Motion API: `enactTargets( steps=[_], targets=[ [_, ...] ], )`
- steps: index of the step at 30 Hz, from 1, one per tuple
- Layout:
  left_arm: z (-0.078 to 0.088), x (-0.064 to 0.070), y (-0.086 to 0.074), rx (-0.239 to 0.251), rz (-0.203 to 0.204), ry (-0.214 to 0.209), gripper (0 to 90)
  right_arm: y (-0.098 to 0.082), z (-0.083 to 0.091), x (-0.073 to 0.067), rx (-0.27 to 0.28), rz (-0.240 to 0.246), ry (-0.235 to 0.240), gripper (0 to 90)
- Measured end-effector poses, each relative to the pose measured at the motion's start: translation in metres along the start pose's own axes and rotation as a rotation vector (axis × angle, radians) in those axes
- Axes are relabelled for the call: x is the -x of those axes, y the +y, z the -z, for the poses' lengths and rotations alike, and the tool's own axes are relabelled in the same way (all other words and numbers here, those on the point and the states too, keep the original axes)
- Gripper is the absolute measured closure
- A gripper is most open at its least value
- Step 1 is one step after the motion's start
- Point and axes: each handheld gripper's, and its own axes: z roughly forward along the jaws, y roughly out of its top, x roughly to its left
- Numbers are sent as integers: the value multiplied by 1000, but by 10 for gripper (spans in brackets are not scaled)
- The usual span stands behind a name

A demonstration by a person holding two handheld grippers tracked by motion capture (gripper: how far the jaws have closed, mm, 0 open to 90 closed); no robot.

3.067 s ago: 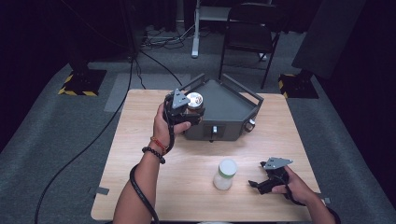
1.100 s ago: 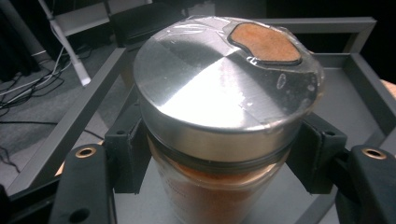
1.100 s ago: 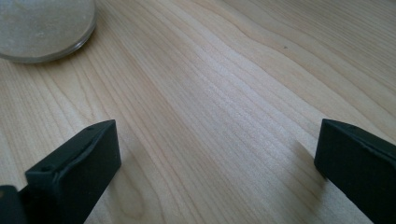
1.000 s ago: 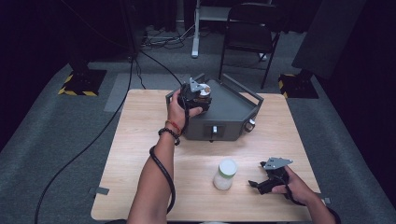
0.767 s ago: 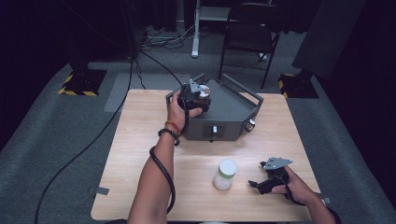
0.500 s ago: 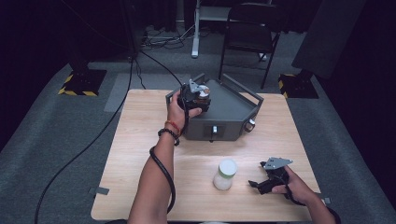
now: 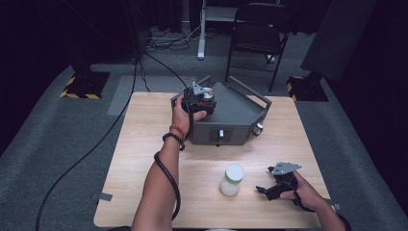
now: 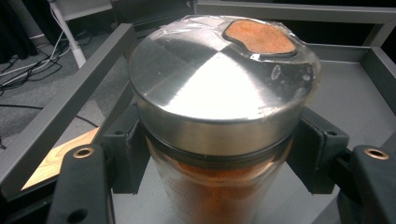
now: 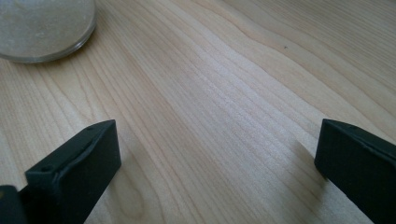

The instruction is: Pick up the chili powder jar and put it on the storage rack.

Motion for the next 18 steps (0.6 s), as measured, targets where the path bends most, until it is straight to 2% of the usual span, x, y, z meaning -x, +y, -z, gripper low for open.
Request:
enactTargets(
  steps=[8, 10, 12, 14, 16, 18],
  targets=[
    [-3, 2, 1, -21, 6, 10, 240, 0, 0, 0, 0, 0, 0, 0],
    [-3, 5, 0, -16, 7, 29, 200, 0, 0, 0, 1, 1, -1, 0],
    [-3, 4, -1, -5, 23, 28, 150, 0, 0, 0, 1, 1, -1, 0],
    [-4, 4, 0, -16, 14, 26, 82, 0, 0, 0, 1, 1, -1, 0],
    [-4, 1, -1, -10, 20, 11, 54, 0, 0, 0, 0, 1, 0, 0],
    [-3, 3, -2, 0, 17, 28, 33, 0, 0, 0, 0, 1, 0, 0]
  ],
)
